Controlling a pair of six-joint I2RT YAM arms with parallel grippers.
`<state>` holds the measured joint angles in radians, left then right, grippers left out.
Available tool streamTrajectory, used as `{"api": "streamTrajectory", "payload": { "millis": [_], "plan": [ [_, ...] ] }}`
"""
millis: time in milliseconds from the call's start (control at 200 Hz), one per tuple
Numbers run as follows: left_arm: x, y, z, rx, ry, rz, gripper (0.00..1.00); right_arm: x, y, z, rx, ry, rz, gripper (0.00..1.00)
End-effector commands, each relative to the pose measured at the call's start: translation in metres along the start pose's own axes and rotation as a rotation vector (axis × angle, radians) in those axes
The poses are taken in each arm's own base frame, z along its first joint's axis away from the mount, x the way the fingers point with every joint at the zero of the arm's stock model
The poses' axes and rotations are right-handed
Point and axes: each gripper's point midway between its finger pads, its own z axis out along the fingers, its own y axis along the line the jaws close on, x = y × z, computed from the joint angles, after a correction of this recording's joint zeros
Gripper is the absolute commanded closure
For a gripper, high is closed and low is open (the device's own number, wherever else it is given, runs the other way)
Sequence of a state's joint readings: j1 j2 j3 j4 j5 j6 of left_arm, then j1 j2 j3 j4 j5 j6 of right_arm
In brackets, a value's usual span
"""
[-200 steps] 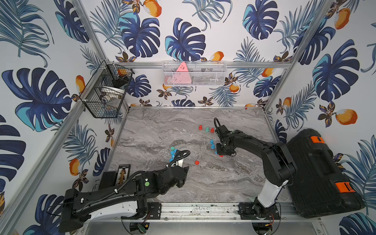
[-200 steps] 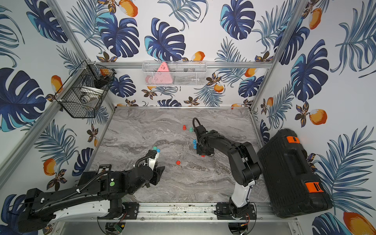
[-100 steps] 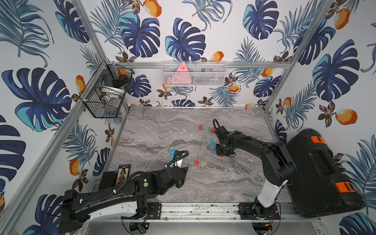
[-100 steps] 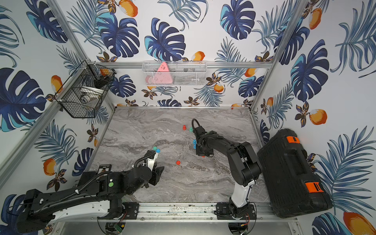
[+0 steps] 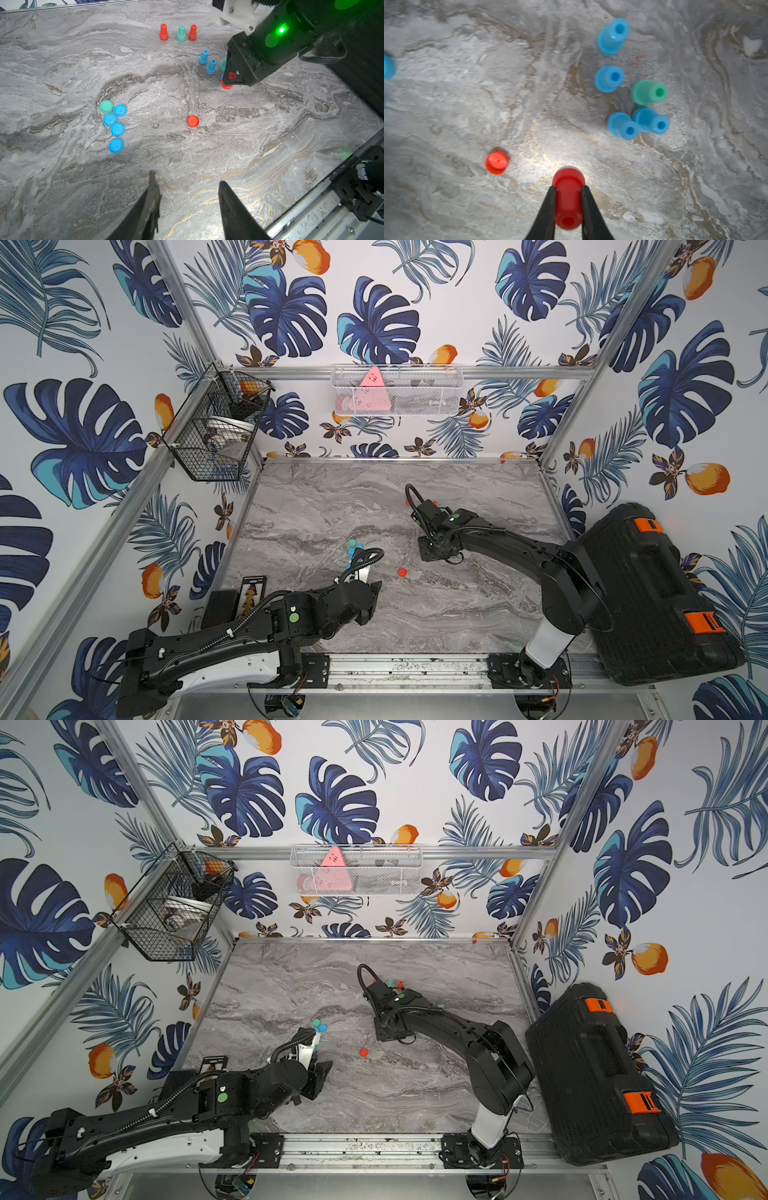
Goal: Close the stamp cap
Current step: Close the cover of the stamp.
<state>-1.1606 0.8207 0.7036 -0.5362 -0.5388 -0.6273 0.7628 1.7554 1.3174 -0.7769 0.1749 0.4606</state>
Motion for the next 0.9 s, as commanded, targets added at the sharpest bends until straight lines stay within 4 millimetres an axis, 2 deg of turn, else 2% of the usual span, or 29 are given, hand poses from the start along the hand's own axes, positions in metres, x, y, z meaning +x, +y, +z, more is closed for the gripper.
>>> {"api": "streamTrajectory", "payload": {
  "millis": [0,180,360,620,896],
  "plan": [
    [-0.004,0.002,-0.003,-0.007,-0.015,-0.013,0.49,0.006,0.019,0.000,-0.024,0.019,0.003,0.79],
    [-0.005,0.004,-0.005,-0.005,-0.020,-0.019,0.49,0.011,0.047,0.009,-0.040,0.034,-0.038,0.79],
    [-0.003,0.004,-0.005,0.000,-0.022,-0.024,0.49,0.015,0.063,0.018,-0.045,0.048,-0.059,0.79],
    [-0.003,0.007,-0.008,-0.001,-0.026,-0.028,0.49,0.017,0.076,0.026,-0.046,0.057,-0.074,0.80],
    [-0.004,0.009,-0.010,-0.002,-0.032,-0.029,0.49,0.018,0.081,0.034,-0.041,0.066,-0.080,0.80]
  ]
}}
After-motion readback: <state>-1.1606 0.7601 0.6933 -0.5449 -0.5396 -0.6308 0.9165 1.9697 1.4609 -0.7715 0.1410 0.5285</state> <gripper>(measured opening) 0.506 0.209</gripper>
